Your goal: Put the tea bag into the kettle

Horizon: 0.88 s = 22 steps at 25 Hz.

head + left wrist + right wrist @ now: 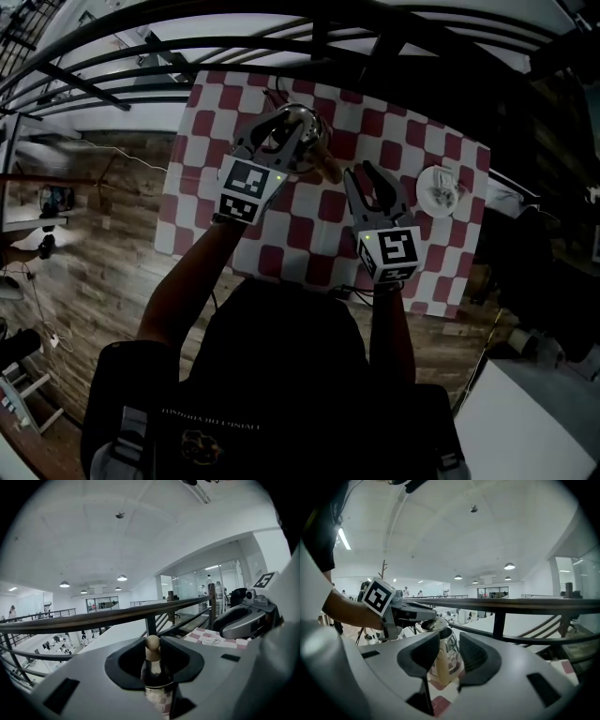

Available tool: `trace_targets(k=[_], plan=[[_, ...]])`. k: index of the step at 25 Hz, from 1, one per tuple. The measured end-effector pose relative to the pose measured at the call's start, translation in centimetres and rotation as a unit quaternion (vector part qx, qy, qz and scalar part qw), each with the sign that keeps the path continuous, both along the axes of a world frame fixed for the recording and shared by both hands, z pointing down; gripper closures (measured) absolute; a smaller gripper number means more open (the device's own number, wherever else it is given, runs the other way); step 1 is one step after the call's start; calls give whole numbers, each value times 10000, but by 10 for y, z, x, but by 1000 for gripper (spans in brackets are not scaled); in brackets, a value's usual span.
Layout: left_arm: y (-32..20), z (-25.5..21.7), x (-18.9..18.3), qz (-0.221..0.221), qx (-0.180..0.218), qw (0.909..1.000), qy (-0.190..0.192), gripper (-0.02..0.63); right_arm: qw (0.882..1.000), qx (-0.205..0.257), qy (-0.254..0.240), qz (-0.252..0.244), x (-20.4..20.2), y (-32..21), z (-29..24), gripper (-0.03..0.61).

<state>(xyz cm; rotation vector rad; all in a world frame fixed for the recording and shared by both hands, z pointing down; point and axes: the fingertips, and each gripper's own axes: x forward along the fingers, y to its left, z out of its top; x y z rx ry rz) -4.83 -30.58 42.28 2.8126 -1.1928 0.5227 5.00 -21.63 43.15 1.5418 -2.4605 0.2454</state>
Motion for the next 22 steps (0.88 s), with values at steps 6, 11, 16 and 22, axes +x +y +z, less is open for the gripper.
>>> trace_targets(k=[6, 11, 16, 22], plan=[[-8, 14, 6, 77, -66, 9999, -39, 511, 9999, -95, -2, 142, 4, 1, 6, 439], [-11, 23, 6, 98, -131, 9998, -74, 511, 9997, -147, 7, 175, 5, 0, 10, 439], [-12, 26, 5, 104, -157, 9998, -87, 511, 9998, -138, -22, 172, 2, -2, 10, 439], [-12, 29, 8, 130, -173, 9997, -91, 511, 9997, -150, -11, 167, 2, -4, 12, 439]])
